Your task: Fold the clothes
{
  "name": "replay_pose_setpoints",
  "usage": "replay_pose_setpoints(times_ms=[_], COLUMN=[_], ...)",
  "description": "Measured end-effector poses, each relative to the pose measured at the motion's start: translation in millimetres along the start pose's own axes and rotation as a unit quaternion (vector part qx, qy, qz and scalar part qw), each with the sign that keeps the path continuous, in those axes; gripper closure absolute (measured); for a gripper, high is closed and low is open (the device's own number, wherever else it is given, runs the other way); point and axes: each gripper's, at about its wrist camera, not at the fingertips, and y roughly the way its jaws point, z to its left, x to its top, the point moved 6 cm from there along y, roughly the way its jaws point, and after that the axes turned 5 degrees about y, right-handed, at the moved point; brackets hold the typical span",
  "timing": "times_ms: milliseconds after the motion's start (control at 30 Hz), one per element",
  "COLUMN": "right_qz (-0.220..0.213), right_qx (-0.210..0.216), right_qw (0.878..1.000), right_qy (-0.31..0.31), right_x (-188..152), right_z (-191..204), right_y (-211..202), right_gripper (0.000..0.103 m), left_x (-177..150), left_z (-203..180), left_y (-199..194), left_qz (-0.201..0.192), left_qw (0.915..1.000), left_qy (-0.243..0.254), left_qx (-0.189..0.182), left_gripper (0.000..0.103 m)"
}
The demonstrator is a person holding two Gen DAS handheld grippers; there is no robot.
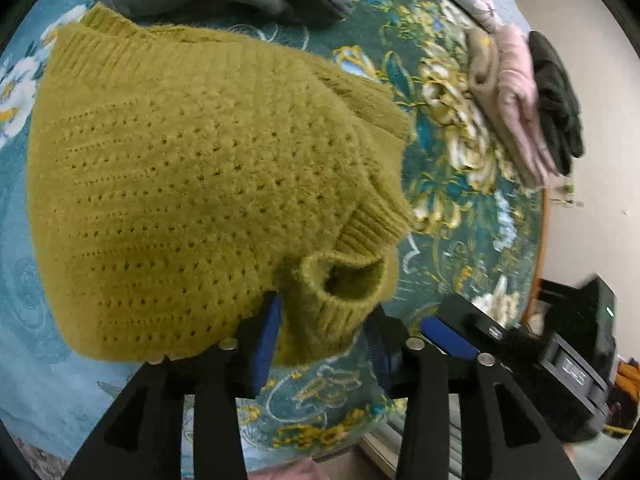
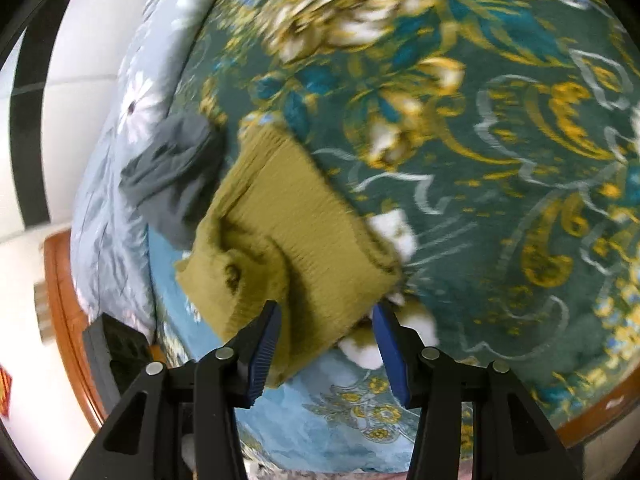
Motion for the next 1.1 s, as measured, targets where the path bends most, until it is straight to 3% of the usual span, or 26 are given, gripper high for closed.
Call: replay_pose_setpoints(times_ms=[100, 200, 300, 400, 533, 733, 767, 833, 900, 967, 1100], right_qz=[0.014, 0.027, 0.030, 0.052, 0.094, 0.108, 0.108, 0.112, 0.110, 0.106, 0.076], right_qx=[0.020, 0.039, 0.050, 0.058, 0.083, 0.056, 0.052, 0.047, 0.037, 0.029, 0.055], right_qw=[0.999, 0.996, 0.994, 0.993, 0.988, 0.987, 0.987, 0.986, 0.985, 0.984, 0.981], right_qy=[-0.036, -0.072, -0.093, -0.085, -0.094, -0.109, -0.109, -0.115, -0.126, -0.138, -0.172], right_x=[1, 1, 7, 12, 9, 6, 5, 2, -1, -3, -5], right_z=[18, 37, 46, 47, 57, 65, 66, 70, 76, 83, 108], right_y=[12, 24, 34, 51, 75, 102, 105, 108, 109, 108, 81], right_gripper=[0.045, 0.041, 0.034, 0.032, 0.027, 0.028, 0.029, 0.044, 0.066, 0.080, 0.086], left_x=[-2, 0, 2, 1, 1, -7, -9, -13, -17, -20, -18], left_z=[7, 37, 78, 112, 133, 151, 152, 155, 155, 153, 138], left_y=[-21, -46, -58, -65, -63, -43, -40, -36, -33, -32, -35], left_qz=[-0.003, -0.027, -0.036, -0.047, -0.055, -0.032, -0.030, -0.026, -0.022, -0.022, -0.028], left_qw=[0.9998, 0.9995, 0.9955, 0.9879, 0.9817, 0.9735, 0.9727, 0.9711, 0.9704, 0.9712, 0.9777], left_qy=[0.004, -0.017, -0.074, -0.137, -0.171, -0.214, -0.218, -0.225, -0.229, -0.226, -0.203], left_qx=[-0.018, 0.009, 0.048, 0.056, 0.063, 0.074, 0.074, 0.074, 0.075, 0.072, 0.045], left_gripper=[0.048, 0.046, 0.045, 0.045, 0.045, 0.045, 0.045, 0.045, 0.045, 0.045, 0.045])
